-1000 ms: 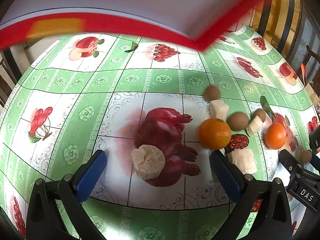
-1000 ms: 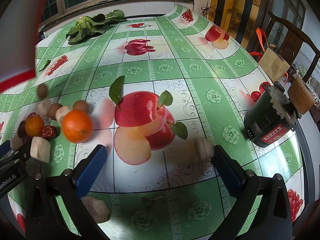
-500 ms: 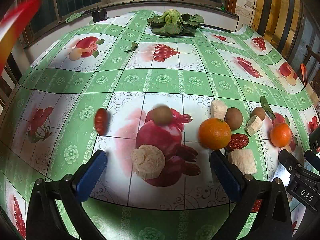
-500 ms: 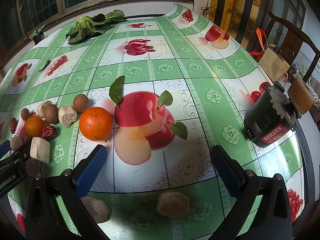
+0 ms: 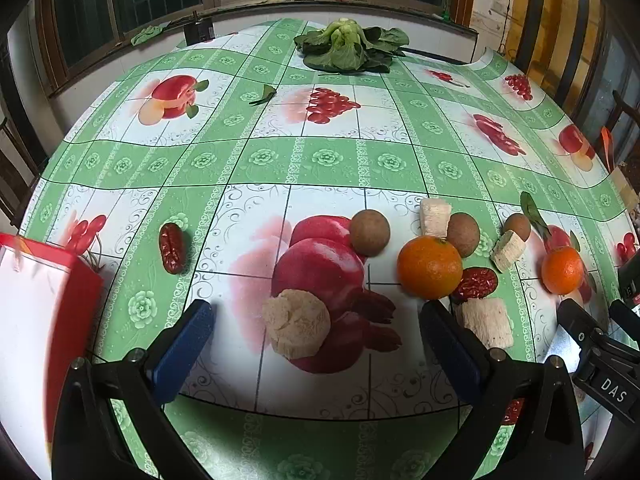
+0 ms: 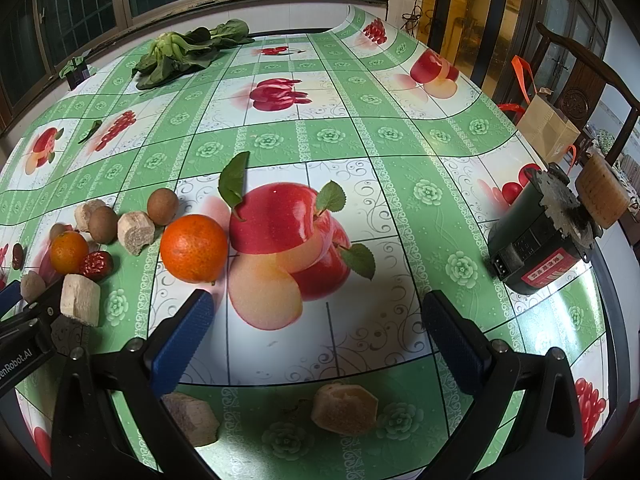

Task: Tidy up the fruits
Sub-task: 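Tip the red-rimmed tray of fruits and snacks onto the table, then grasp the orange on the table with the right gripper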

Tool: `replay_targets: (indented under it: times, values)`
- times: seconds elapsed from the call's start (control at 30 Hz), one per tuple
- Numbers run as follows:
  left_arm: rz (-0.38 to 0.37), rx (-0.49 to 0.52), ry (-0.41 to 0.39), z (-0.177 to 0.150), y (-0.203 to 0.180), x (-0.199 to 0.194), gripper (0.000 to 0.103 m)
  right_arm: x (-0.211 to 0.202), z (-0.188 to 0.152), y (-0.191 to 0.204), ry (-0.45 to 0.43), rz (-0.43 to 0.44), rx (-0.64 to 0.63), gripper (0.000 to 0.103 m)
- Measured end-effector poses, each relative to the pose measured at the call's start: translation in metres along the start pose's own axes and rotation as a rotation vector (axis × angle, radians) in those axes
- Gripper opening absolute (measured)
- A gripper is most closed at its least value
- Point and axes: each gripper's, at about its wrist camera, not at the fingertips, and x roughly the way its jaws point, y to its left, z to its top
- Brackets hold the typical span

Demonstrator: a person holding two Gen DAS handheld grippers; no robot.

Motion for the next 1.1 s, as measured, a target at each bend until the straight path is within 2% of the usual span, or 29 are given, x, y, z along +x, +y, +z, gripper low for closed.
replay_targets:
  times: [0.4, 0.57, 0.67, 0.7, 0.77, 0.9, 0.97, 1.1]
  values:
    - [0.000, 0.000, 0.000, 0.000, 0.000, 0.000, 0.103, 0.000, 0.000, 0.000, 0.002, 0.003, -0.002, 0.103]
    - [0.000, 0.000, 0.000, 0.000, 0.000, 0.000, 0.103, -0.007, -0.004, -0.008, 0.056, 0.097, -0.106, 0.103]
    - [-0.032, 0.043, 0.009, -0.005, 0.001, -0.004, 0.103, -0.031, -0.007, -0.024, -0.040, 0.157, -0.118, 0.103]
    - [-0.036, 0.059, 0.019, -0.008, 0.003, -0.009, 0.102, -0.039, -0.007, -0.028, -0.069, 0.161, -0.123, 0.103]
    - [-0.046, 0.071, -0.024, -0.014, 0.012, -0.031, 0.099, -0.055, -0.005, -0.038, -0.116, 0.196, -0.134, 0.103]
    - [-0.049, 0.114, -0.194, -0.025, 0.041, -0.099, 0.099, -0.067, 0.003, -0.040, -0.139, 0.267, -0.136, 0.103]
    - [-0.064, 0.118, -0.216, -0.031, 0.055, -0.115, 0.099, -0.065, 0.006, -0.030, -0.134, 0.300, -0.145, 0.103]
    - [-0.075, 0.102, -0.212, -0.042, 0.074, -0.133, 0.099, -0.053, 0.008, -0.003, -0.114, 0.304, -0.167, 0.103]
